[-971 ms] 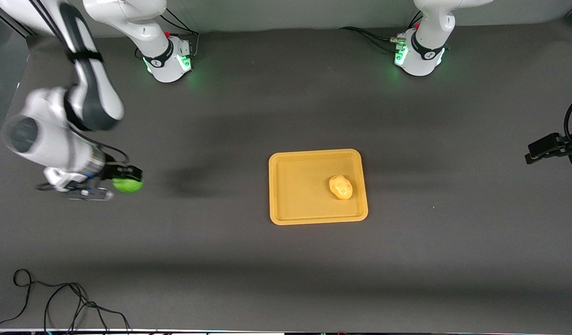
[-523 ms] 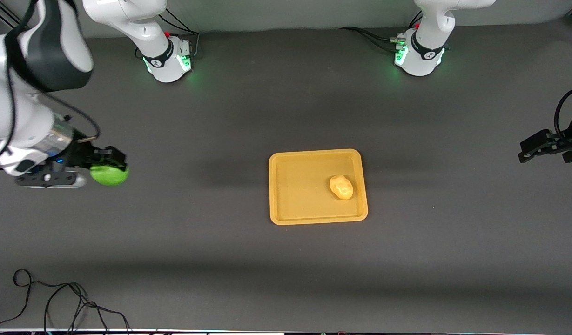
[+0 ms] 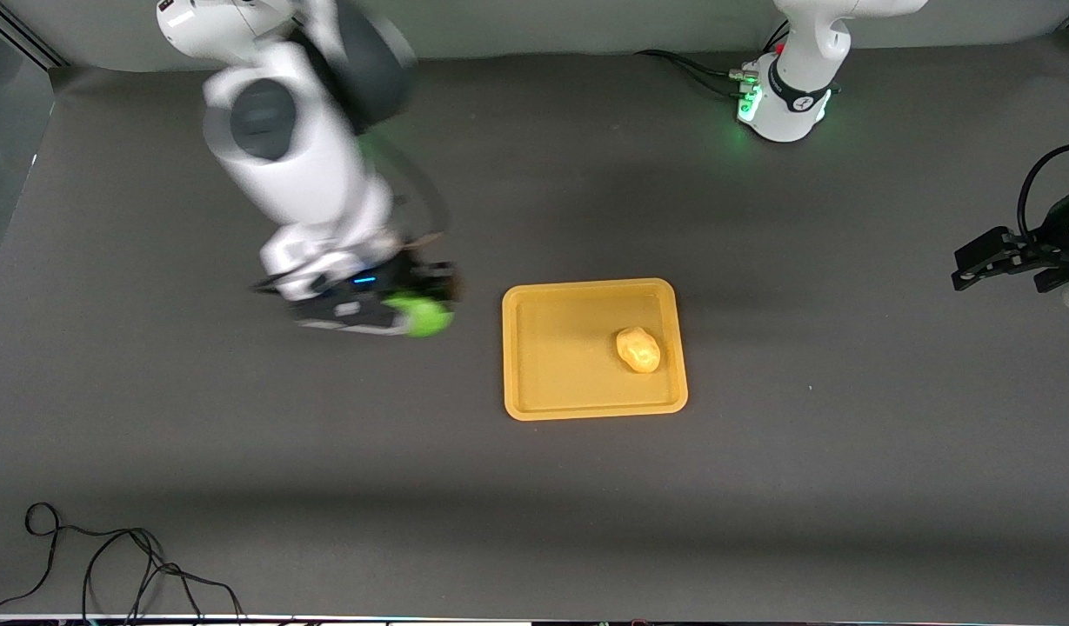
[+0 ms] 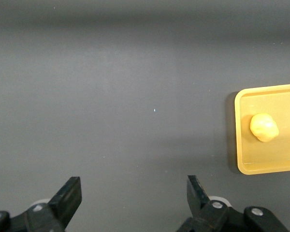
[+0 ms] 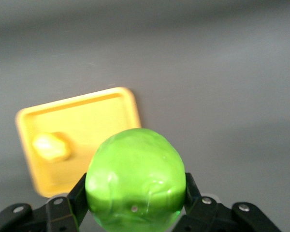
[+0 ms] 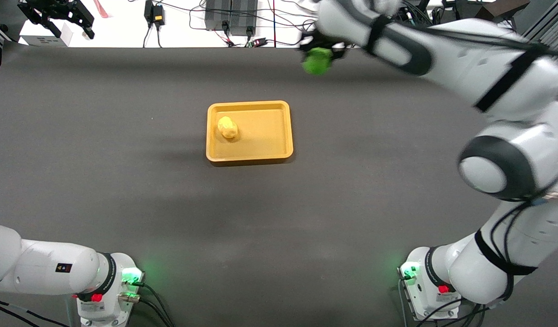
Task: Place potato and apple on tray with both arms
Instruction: 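Lift the apple with the right gripper and carry it over the tray, then lower the apple beside the potato and open the right gripper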
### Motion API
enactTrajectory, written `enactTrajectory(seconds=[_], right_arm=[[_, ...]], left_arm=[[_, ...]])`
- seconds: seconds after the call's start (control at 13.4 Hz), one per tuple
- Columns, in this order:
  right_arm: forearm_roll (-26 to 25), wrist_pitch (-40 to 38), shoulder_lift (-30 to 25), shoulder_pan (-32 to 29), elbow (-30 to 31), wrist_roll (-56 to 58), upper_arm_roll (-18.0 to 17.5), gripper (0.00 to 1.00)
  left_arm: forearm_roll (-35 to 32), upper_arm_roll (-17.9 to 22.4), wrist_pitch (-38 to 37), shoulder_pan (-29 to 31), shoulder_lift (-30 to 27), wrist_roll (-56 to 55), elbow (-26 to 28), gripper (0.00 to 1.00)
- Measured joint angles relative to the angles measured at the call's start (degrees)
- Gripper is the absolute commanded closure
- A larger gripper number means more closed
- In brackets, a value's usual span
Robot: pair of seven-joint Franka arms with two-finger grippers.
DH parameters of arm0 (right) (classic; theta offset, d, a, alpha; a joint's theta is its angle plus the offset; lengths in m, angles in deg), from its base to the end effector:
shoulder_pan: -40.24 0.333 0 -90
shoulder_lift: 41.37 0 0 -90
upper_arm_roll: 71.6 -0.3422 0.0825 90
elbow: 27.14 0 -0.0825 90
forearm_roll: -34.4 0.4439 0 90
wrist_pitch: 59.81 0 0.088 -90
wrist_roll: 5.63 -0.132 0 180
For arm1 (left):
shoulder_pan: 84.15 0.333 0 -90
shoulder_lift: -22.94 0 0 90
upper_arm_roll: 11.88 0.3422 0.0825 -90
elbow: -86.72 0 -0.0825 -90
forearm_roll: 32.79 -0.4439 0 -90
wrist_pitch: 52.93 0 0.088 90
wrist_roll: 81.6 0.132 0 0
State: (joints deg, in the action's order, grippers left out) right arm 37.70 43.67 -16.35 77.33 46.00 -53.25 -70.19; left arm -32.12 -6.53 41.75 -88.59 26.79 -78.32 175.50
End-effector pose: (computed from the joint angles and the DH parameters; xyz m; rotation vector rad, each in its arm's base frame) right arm 0.6201 0.4573 0.5038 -3.0269 0.3288 -0.0589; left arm 0.6451 0.0070 0.6023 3.1363 -0.0642 0.0569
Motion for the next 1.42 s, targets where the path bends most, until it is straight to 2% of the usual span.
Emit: enactTrajectory(seconds=[0.15, 0.3, 0.75, 1.05, 1.42], right_arm=[[-0.1, 0.4, 7.3, 5.4, -7.5, -6.6, 0.1, 0.61], [-1.6, 3.4, 13.4, 8.6, -11.0, -8.8, 0.4, 0.61], [-5.1, 10.6, 27.9, 10.7, -12.5, -9.0, 0.4, 0.61], [-5.3, 17.2, 32.6, 10.7, -12.3, -9.0, 0.5, 0.61], [-5.3, 18.4, 33.4, 10.7, -12.3, -9.0, 0.5, 0.61]], left_arm=[[0.0, 0.2, 0.0, 0.0, 0.0, 0.0, 0.3, 0.02], [0.0, 0.2, 0.0, 0.0, 0.0, 0.0, 0.6, 0.02], [0.0, 0.5, 0.0, 0.5, 0.0, 0.0, 0.8, 0.02], [0.0, 0.5, 0.1, 0.6, 0.2, 0.0, 0.8, 0.02], [0.0, 0.5, 0.2, 0.6, 0.7, 0.0, 0.8, 0.02]])
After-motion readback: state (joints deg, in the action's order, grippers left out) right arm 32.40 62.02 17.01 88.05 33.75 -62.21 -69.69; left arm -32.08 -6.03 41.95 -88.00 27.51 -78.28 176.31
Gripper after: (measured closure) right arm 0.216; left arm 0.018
